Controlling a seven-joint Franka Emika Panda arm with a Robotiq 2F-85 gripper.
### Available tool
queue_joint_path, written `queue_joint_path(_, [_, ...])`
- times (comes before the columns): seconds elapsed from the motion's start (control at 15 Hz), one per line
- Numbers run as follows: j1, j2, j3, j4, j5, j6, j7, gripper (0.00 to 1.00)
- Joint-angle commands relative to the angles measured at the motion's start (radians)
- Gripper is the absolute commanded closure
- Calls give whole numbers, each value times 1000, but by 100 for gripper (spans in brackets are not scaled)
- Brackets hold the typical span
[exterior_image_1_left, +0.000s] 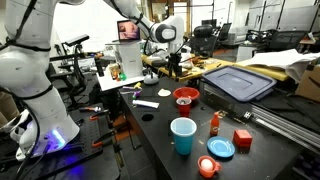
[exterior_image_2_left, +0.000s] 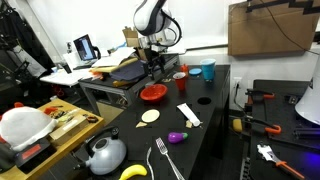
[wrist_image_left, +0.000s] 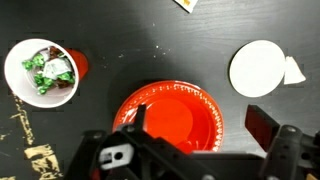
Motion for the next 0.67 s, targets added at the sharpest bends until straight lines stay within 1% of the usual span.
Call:
queue_joint_path(0.0, [-10, -21, 36, -49, 10, -18, -124, 0])
queue_joint_path(0.2, [-9, -9, 34, -68, -8, -33, -156, 0])
queue_joint_path(0.6, [-27, -2, -3, -94, -36, -37, -151, 0])
